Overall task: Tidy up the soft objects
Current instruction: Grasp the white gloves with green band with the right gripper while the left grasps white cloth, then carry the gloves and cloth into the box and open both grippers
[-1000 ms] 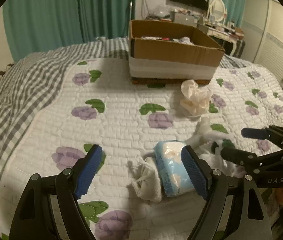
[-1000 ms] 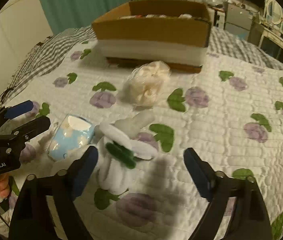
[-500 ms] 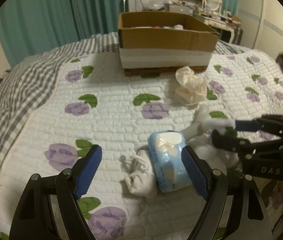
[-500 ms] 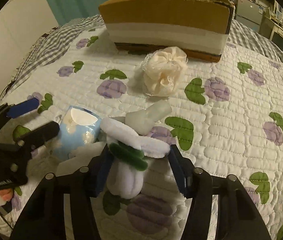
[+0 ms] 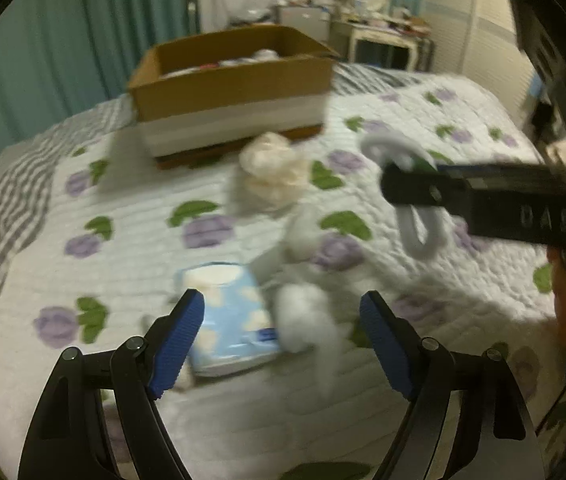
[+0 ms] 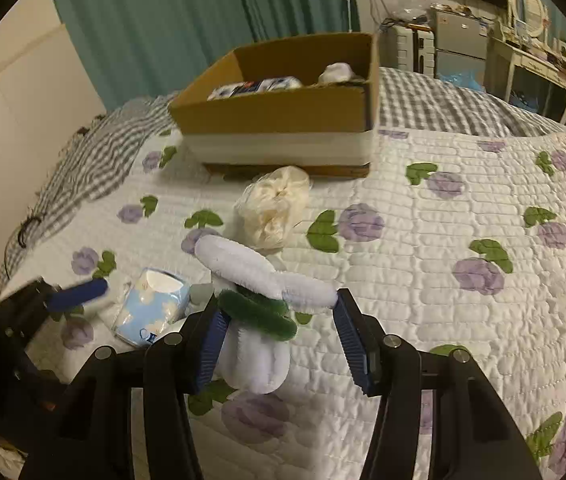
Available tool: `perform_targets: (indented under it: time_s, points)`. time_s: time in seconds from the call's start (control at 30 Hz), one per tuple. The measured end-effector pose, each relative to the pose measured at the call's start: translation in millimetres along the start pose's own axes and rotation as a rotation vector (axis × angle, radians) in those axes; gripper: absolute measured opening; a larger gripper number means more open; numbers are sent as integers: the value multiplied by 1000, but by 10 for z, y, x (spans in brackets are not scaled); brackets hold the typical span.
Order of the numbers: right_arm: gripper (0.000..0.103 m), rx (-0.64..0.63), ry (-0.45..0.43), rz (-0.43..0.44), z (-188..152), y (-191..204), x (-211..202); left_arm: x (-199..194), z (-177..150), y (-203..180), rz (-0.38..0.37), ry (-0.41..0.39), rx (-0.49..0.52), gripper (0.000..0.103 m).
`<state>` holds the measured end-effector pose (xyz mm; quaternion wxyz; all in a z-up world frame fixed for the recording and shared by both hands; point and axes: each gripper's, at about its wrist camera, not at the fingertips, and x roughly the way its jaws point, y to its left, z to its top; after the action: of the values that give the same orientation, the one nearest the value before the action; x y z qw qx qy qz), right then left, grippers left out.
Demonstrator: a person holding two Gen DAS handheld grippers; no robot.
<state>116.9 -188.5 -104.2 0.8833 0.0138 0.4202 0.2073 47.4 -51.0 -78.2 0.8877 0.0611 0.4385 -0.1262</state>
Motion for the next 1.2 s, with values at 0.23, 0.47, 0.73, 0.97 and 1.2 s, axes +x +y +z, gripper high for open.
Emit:
perform_targets:
  time_s: [0.23, 0.47, 0.73, 0.97, 1.2]
  points:
    - [52, 56, 7, 13, 4, -173, -37, 417, -42, -171, -37, 104, 52, 51]
    - [52, 72, 8, 21, -6, -211, -42, 317, -7, -58, -49, 73, 15, 29]
    - [52, 63, -14, 8, 14, -163, -157, -176, 143, 65, -24, -45, -8, 29]
    - [52, -4, -99, -34, 216, 23, -548, -663, 508, 200, 9, -149, -15, 29]
    - [53, -65, -211, -62, 640, 218, -1008, -1037, 999, 343, 94, -272, 19, 29]
